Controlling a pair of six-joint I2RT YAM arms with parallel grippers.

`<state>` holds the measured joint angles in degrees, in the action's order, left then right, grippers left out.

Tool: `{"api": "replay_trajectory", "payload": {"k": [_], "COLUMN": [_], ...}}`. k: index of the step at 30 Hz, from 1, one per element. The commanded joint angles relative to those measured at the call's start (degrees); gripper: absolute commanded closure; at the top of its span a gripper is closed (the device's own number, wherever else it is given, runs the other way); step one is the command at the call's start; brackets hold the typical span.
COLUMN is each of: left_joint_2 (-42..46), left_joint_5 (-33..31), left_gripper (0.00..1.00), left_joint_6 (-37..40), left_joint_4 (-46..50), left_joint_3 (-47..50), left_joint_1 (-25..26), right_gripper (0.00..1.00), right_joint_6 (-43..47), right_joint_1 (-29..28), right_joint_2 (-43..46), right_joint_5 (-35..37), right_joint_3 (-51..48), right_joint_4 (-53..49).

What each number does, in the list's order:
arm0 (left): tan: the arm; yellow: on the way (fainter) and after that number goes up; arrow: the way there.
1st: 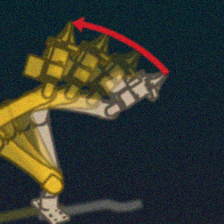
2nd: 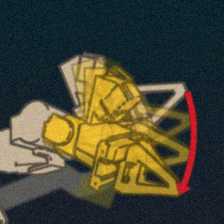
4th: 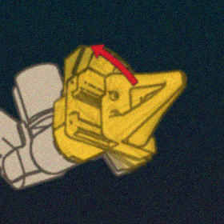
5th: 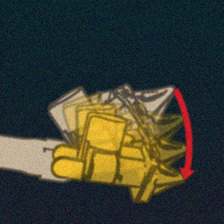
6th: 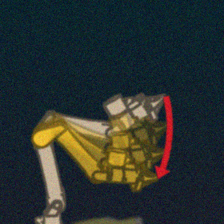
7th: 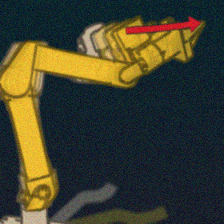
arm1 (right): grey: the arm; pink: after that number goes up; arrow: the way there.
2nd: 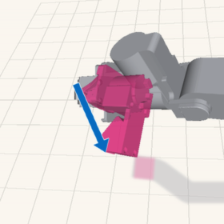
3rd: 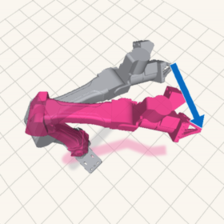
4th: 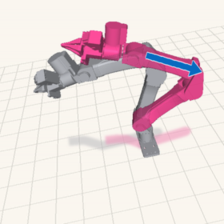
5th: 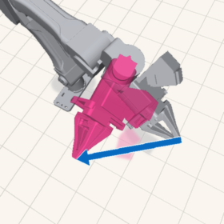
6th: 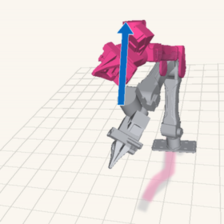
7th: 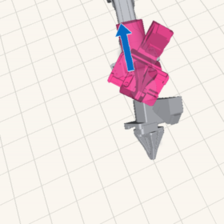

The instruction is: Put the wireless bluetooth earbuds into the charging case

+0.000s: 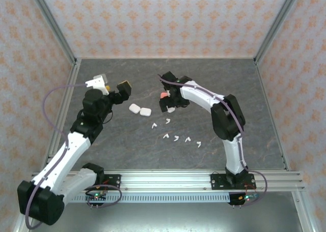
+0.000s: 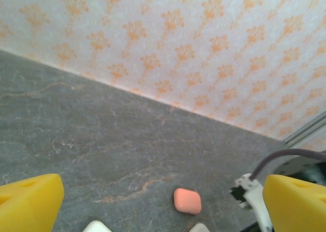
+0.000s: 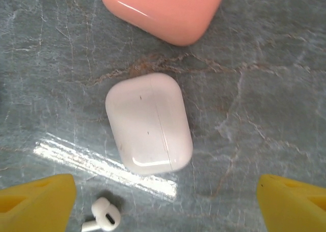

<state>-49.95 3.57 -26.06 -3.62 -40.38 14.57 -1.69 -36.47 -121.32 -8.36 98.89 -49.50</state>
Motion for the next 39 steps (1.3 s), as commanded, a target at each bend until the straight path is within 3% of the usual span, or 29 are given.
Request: {"api": "replay_trajectory", "payload": {"k": [1, 7, 15, 23, 27, 34, 39], "left_joint_2": [2.9, 3.9, 5.0, 4.4, 4.0, 1.0, -2.4], "left_joint_5": [-2.7, -0.6, 0.4, 2.6, 4.2, 8.6, 16.3], "left_gripper": [0.00, 0.00, 0.00, 0.00, 0.00, 0.00, 0.01], "left_joint_6": [-0.8, 2.2, 2.6, 2.3, 2.4, 2.4, 3.1], "left_joint_4": [-2.3, 3.3, 4.1, 4.7, 6.0, 11.2, 14.1], "left_joint_3": [1.5, -0.6, -0.7, -0.4, -1.2, -5.5, -9.7], "left_joint_1": [-0.7, -0.7, -0.7, -0.6, -0.7, -0.7, -0.9], "right_gripper": [0.12, 0.17, 0.33, 0.42, 0.52, 0.60, 0.60], "right_joint_6": [2.5, 3.7, 4.7, 6.0, 7.5, 14.1, 22.3], "right_joint_1": [-0.5, -0.5, -0.6, -0.5, -0.6, -0.4, -0.6], "right_joint_2": [-1.9, -5.4, -8.1, -9.5, -8.9, 1.9, 15.6], "right_joint_5": [0.8, -0.3, -1.2, -0.6, -0.4, -0.1, -1.3], "right_joint_3": [3.3, 5.9, 7.1, 7.1, 6.4, -1.2, -9.7], "right_joint_4": [-3.8, -4.9, -3.4, -1.8, -0.7, 6.2, 11.5]}}
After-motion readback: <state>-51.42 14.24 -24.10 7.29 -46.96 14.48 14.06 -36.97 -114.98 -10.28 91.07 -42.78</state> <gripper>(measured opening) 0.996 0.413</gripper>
